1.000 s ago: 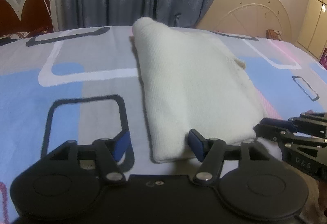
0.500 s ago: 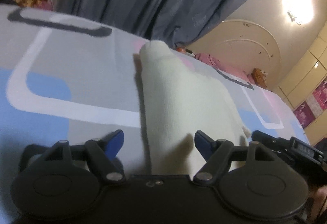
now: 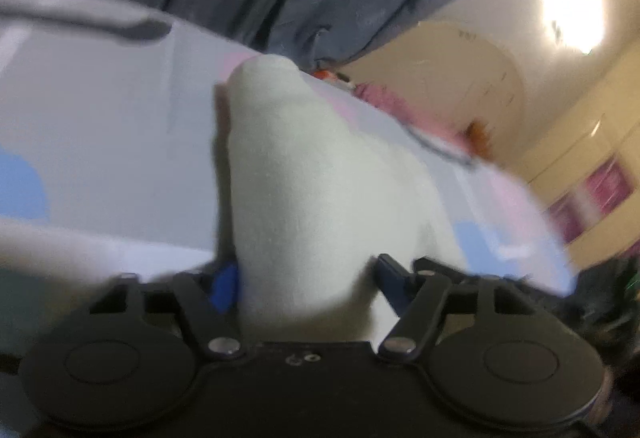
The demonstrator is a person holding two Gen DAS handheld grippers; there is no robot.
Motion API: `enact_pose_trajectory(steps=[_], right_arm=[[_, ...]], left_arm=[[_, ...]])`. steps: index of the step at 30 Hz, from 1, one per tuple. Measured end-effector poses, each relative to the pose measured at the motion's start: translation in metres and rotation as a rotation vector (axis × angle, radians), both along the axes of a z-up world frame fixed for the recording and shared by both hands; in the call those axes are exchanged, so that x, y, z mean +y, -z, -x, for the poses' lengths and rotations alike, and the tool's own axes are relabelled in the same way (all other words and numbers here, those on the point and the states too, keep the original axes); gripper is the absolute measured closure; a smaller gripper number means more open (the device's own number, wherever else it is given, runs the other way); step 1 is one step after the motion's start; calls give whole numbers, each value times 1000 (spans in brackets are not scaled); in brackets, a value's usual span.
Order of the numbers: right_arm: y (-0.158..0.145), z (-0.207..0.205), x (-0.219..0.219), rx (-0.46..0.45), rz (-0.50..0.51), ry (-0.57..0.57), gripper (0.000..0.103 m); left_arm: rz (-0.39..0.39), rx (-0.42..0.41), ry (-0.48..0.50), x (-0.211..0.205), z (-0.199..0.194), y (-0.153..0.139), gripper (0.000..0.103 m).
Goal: Fold small clothes
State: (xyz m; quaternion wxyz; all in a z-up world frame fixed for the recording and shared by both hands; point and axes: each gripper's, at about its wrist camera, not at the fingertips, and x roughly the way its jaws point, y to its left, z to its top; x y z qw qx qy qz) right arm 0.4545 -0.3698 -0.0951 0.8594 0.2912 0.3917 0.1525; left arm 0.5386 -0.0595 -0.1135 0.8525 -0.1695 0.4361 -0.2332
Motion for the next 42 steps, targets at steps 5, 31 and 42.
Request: enact_pose_trajectory(steps=[5, 31, 42], right_arm=[[-13, 8, 32, -78, 203, -25, 72], [-28, 71, 269, -169, 245, -296, 74], [-51, 49, 244, -297, 260, -220, 86]], left_arm=[[-121, -98, 3, -18, 16, -13, 66], [-288, -72, -178, 187, 115, -34, 27], [-242, -205, -318, 201, 92, -72, 66]])
